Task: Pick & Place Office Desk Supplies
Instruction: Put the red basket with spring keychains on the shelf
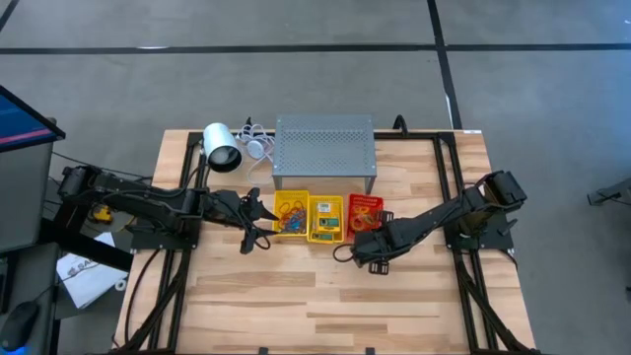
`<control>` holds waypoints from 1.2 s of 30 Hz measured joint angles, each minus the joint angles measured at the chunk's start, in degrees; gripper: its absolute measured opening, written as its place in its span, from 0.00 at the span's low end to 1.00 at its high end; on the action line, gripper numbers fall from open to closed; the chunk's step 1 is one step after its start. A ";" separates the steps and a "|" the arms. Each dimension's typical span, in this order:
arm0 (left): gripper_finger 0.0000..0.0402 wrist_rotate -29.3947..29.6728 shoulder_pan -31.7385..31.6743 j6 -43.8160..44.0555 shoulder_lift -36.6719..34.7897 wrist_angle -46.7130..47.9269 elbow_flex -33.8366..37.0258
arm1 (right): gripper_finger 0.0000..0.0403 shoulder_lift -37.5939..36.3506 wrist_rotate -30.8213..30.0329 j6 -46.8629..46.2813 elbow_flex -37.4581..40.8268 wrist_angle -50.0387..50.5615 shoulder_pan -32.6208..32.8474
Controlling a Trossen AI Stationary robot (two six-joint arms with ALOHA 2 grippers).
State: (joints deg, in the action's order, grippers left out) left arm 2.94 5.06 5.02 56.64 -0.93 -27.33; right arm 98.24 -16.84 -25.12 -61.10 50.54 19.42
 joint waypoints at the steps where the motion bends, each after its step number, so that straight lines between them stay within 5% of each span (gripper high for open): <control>1: 0.46 0.00 0.00 0.00 0.00 0.00 0.00 | 0.02 0.00 -0.03 0.02 0.00 0.06 0.00; 26: 0.46 0.00 0.00 0.00 0.00 0.00 0.00 | 0.01 -0.18 0.85 -4.37 0.00 2.73 3.82; 36: 0.46 0.02 0.01 0.01 0.00 0.00 0.00 | 0.00 -5.61 0.63 -8.26 -4.02 7.14 6.55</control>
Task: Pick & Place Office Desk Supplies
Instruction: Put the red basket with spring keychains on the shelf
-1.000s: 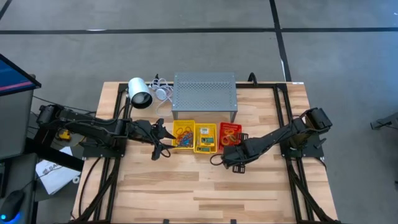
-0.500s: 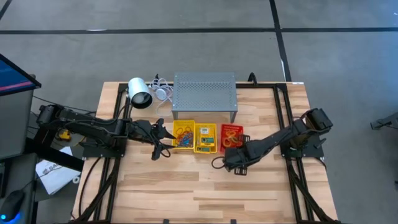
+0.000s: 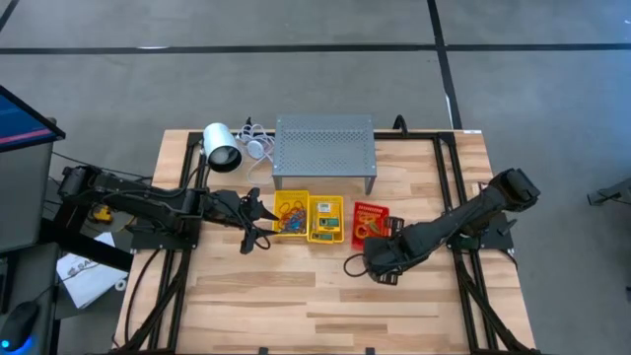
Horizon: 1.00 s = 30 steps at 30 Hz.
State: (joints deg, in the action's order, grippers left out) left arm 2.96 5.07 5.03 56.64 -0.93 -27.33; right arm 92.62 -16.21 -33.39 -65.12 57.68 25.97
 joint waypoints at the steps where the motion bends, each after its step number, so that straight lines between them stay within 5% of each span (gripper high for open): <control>1: 0.46 0.00 -0.01 0.01 0.00 0.00 0.00 | 0.00 -0.29 -0.01 -0.66 -0.86 1.91 -0.01; 23: 0.46 0.00 0.01 0.01 0.00 -0.01 0.00 | 0.00 -0.51 -3.71 -4.03 -17.78 27.21 1.71; 30: 0.46 0.02 0.01 0.01 0.00 -0.02 0.00 | 0.00 -0.53 -7.71 1.97 -21.01 28.95 -0.54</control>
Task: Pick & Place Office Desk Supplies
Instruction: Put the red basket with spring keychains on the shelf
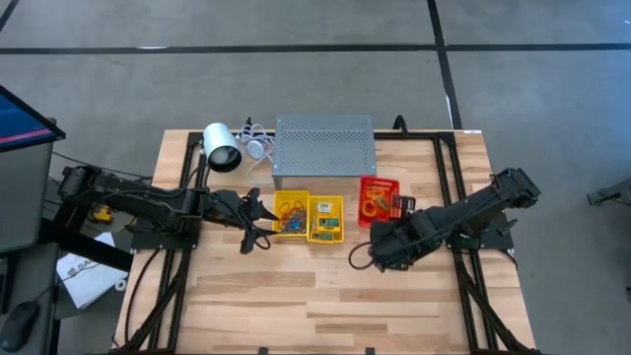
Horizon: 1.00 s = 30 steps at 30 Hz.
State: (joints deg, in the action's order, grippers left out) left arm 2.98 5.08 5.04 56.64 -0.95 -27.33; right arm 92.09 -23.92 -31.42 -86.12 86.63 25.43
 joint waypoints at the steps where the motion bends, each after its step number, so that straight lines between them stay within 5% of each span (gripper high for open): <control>1: 0.46 -0.02 0.00 0.00 0.00 0.02 0.00 | 0.00 0.00 -0.33 1.35 -0.16 0.01 -0.70; 18: 0.46 0.00 -0.01 0.00 0.00 0.02 0.00 | 0.00 0.09 -7.82 23.57 -6.10 1.00 -15.22; 30: 0.46 0.00 0.00 0.00 0.00 0.02 0.00 | 0.00 0.04 -3.32 39.19 -7.50 -7.20 -28.37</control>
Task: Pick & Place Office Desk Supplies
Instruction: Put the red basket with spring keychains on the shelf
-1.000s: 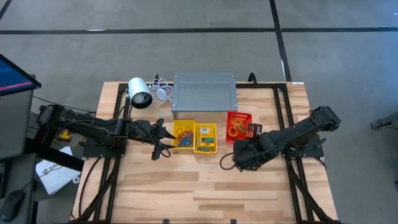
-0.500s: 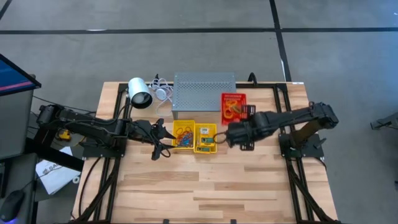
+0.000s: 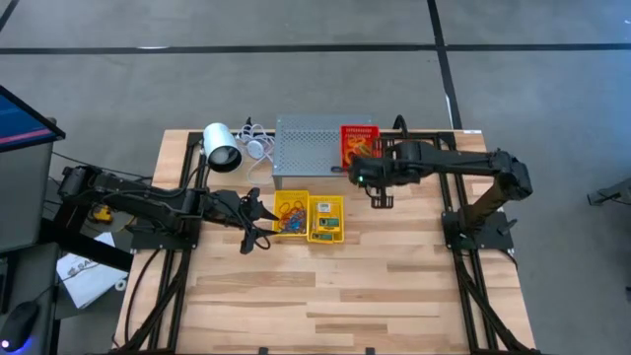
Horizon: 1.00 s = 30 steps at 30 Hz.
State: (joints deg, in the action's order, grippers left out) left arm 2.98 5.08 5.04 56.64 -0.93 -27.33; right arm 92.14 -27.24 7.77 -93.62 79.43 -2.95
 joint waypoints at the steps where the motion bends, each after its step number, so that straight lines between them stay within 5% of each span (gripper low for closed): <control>1: 0.46 0.00 -0.02 0.00 0.00 0.02 0.00 | 0.00 0.00 0.77 0.92 0.00 -0.51 -0.92; 13: 0.46 0.00 -0.02 -0.02 0.00 0.02 0.00 | 0.00 0.00 4.95 6.38 0.02 -2.11 -8.39; 30: 0.46 0.00 -0.02 -0.02 0.00 0.04 0.00 | 0.00 -0.02 6.66 7.85 2.55 -3.54 -9.42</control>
State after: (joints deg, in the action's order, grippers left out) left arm 2.98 5.06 5.02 56.64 -0.89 -27.33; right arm 92.12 -20.58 15.63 -91.08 75.89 -12.37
